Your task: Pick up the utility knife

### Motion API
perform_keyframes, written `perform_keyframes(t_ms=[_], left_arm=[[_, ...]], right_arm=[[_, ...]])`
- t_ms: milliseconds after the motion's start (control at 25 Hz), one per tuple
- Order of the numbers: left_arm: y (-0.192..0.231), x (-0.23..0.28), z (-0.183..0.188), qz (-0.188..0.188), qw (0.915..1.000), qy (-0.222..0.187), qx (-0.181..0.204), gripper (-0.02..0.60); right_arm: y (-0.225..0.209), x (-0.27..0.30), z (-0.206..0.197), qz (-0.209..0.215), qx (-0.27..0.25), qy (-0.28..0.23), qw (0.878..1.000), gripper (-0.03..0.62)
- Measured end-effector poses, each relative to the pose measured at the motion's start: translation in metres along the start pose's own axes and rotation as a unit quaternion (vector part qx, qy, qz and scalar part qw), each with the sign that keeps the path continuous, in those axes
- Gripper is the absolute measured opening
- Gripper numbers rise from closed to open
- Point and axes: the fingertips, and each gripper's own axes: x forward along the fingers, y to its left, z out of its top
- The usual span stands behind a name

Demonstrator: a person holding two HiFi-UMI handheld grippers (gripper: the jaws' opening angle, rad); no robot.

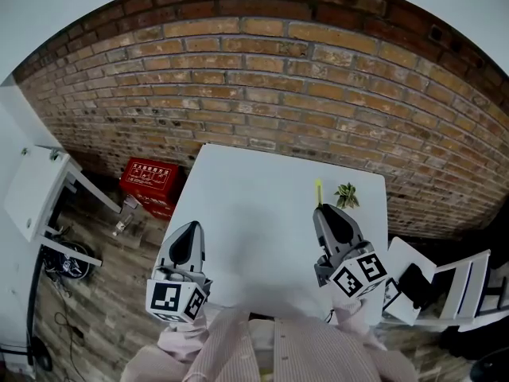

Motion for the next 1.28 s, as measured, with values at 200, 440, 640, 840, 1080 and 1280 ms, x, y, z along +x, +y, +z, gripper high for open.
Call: perform_keyframes(t_ms=[200,440,640,840,1080,1280], left_arm=[[0.001,-0.002,0.001,0.004,1.0000,0.001,0.005,-0.008],[0.001,-0.002,-0.002,0.002,1.0000,0.004,0.007,-0.008],[0.001,-0.002,-0.006,0.003,0.9999,0.008,0.009,-0.008],[0.002,-0.003,-0.010,0.005,0.9999,0.011,0.009,-0.008],[0.005,-0.003,-0.011,0.011,0.9998,0.015,0.010,-0.008],[0.007,-0.003,-0.013,0.012,0.9997,0.017,0.010,-0.008]], right_arm=[[-0.003,-0.004,0.004,-0.002,0.003,-0.007,1.000,0.063],[-0.006,-0.006,0.003,-0.007,0.002,-0.006,1.000,0.063],[-0.006,-0.006,0.001,-0.007,0.000,-0.004,1.000,0.063],[-0.007,-0.007,-0.001,-0.009,-0.004,0.000,1.000,0.063],[-0.008,-0.008,-0.004,-0.012,-0.013,0.007,1.000,0.063],[-0.010,-0.007,-0.005,-0.016,-0.013,0.008,1.000,0.061]])
